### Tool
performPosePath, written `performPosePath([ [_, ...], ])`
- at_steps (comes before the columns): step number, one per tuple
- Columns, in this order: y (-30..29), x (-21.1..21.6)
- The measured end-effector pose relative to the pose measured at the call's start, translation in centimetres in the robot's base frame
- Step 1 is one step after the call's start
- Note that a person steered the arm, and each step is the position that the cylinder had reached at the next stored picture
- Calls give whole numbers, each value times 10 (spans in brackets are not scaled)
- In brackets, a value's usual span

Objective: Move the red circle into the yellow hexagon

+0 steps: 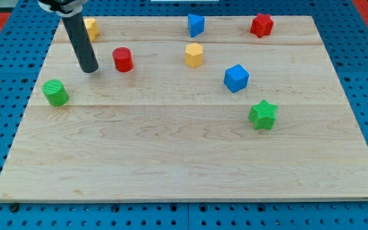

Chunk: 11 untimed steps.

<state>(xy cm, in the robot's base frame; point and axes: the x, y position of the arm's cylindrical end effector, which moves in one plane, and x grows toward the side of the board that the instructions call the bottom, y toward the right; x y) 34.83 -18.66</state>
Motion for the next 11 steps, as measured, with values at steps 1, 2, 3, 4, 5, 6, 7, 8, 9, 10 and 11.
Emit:
performPosePath([
  [1,0,-18],
  [2,0,-19],
  [3,1,-19],
  [4,5,-19],
  [5,48,-18],
  [6,87,-17],
  [7,135,-17],
  [8,184,-17],
  [9,219,-17],
  [10,189,-28],
  [11,209,-31],
])
